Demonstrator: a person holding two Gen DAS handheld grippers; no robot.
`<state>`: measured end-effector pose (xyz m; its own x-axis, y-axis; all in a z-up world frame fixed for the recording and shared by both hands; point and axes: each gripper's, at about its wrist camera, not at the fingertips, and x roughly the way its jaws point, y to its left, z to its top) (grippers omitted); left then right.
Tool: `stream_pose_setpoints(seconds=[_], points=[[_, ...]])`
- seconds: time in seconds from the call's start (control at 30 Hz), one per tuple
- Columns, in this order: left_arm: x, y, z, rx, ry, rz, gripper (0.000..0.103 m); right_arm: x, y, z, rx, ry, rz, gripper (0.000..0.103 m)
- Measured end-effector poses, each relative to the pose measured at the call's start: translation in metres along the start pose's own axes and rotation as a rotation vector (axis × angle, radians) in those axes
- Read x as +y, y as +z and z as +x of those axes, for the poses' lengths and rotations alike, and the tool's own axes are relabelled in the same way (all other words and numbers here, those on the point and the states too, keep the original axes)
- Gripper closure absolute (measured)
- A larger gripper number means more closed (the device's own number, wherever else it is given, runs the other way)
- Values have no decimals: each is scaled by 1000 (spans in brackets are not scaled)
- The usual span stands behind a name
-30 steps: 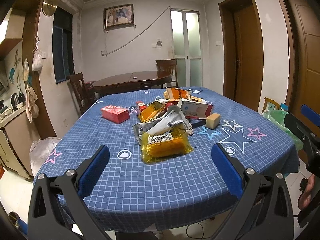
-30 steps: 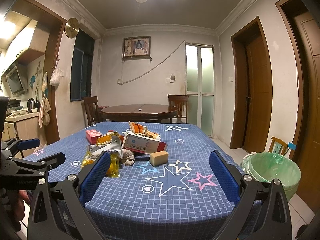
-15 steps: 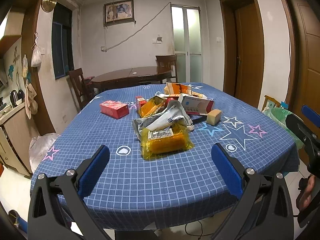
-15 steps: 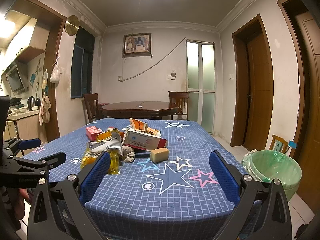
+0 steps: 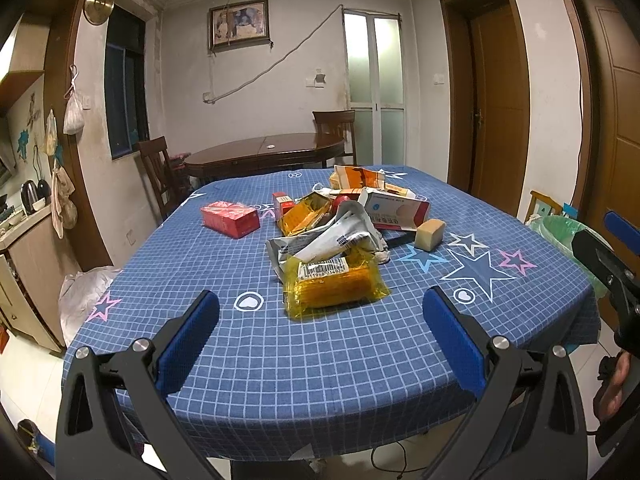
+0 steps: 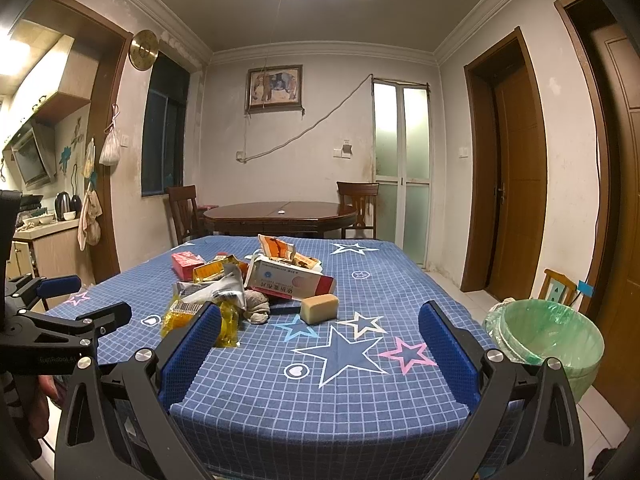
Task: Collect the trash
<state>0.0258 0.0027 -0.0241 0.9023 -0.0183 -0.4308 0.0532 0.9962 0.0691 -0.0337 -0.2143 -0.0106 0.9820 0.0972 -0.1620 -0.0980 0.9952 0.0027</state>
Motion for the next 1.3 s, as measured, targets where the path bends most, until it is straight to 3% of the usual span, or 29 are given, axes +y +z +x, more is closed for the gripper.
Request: stream_pose_setpoints(seconds=[0.63, 0.8, 0.93, 1.03, 1.2, 1.3], points=[[1, 0, 3, 8, -2, 0, 5, 1, -4, 3, 10, 1, -4, 4], [16, 2, 21, 63, -48, -31, 5, 6, -9, 14, 46, 12, -30, 4], [44, 8, 48, 121, -154, -124, 5, 12, -12, 32, 78, 54, -41, 4], [61, 19, 70, 138, -106, -112, 5, 9, -12, 53, 136, 103, -13, 4], [60, 52, 140, 301, -195, 25, 5, -10, -2, 114, 306, 206, 91, 4], [44, 66, 167, 339, -265, 107, 5, -25, 2, 154, 383, 245, 164, 4]])
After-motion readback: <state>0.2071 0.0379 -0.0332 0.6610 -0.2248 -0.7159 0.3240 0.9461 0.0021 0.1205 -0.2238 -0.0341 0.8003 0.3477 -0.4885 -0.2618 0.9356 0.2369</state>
